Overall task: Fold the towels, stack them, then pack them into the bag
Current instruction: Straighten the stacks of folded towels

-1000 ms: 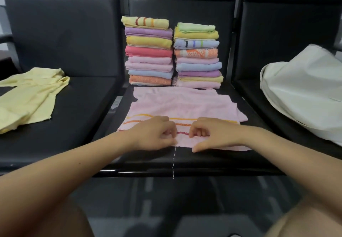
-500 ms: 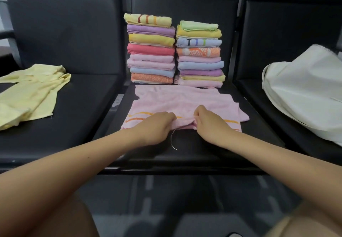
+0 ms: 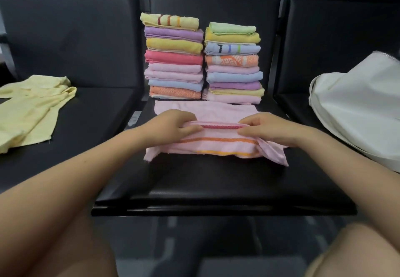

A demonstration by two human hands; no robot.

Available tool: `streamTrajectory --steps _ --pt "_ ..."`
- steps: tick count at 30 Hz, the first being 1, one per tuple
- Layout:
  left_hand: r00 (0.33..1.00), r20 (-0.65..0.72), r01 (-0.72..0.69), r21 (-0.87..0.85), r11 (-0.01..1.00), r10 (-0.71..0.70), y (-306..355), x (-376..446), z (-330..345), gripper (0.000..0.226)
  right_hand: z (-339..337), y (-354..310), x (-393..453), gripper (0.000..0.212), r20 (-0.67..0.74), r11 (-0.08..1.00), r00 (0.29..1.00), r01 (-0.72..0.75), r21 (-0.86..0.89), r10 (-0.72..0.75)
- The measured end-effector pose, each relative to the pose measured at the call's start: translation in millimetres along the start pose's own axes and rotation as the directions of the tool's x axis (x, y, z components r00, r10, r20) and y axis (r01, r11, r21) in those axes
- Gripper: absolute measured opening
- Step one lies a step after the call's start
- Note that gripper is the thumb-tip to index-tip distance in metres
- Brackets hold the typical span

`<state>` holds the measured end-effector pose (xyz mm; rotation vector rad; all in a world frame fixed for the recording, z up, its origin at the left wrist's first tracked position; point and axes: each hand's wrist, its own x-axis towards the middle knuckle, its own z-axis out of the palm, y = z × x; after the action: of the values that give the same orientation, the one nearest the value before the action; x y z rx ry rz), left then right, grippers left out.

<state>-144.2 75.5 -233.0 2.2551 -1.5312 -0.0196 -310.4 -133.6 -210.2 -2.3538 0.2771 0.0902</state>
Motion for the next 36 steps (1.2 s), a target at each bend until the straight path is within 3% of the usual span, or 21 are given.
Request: streamTrajectory --steps 8,15,18,19,21,23,25,28,32,36 --pt "0.95 -0.098 0.258 -0.279 0.925 -0.295 -28.9 19.3 -8.3 0.046 -18.1 30.0 30.1 0.026 -0.205 0.967 0.972 -0.159 -0.201 0.118" --pt "0.904 -0.097 0.383 -0.247 0.89 -0.416 -48.6 17.6 4.0 0.042 -17.7 43.8 51.3 0.037 -0.436 0.944 0.896 -0.215 -0.252 0.088" --pt "0.897 -0.247 0.328 -0.184 0.926 -0.367 -48.9 21.6 10.8 0.04 -9.9 47.0 54.2 0.036 -0.53 0.978 0.847 -0.146 -0.151 0.045" --pt "0.905 -0.282 0.281 -0.166 0.945 -0.319 -48.9 23.4 13.5 0.039 -5.3 46.5 55.4 0.035 -0.519 0.983 0.854 -0.118 -0.138 0.029" --pt "0.949 -0.218 0.21 -0.1 0.973 -0.228 -50.6 27.7 21.0 0.034 7.2 41.8 58.1 0.032 -0.411 0.975 0.912 -0.095 -0.202 0.004" --pt "0.973 -0.074 0.222 0.007 0.975 -0.22 -48.8 29.8 26.8 0.033 18.4 31.9 56.0 0.033 -0.303 0.941 0.953 -0.084 -0.327 -0.02" --pt "0.972 -0.071 0.23 0.082 0.97 -0.224 -44.8 30.6 27.5 0.035 21.0 20.7 49.1 0.034 -0.296 0.923 0.955 -0.087 -0.376 -0.03" --pt "0.966 -0.122 0.242 0.11 0.964 -0.228 -37.1 22.5 21.7 0.032 23.3 21.3 40.4 0.036 -0.265 0.934 0.964 -0.078 -0.349 -0.018" --pt "0.966 0.06 0.24 0.164 0.957 -0.253 -29.0 -1.4 17.4 0.036 25.4 32.8 27.3 0.04 -0.178 0.943 0.983 -0.108 -0.315 0.053" --pt "0.952 0.104 0.279 0.095 0.955 -0.289 -25.2 -19.2 10.6 0.037 13.8 30.7 8.6 0.035 -0.085 0.964 0.986 -0.157 -0.216 0.141"
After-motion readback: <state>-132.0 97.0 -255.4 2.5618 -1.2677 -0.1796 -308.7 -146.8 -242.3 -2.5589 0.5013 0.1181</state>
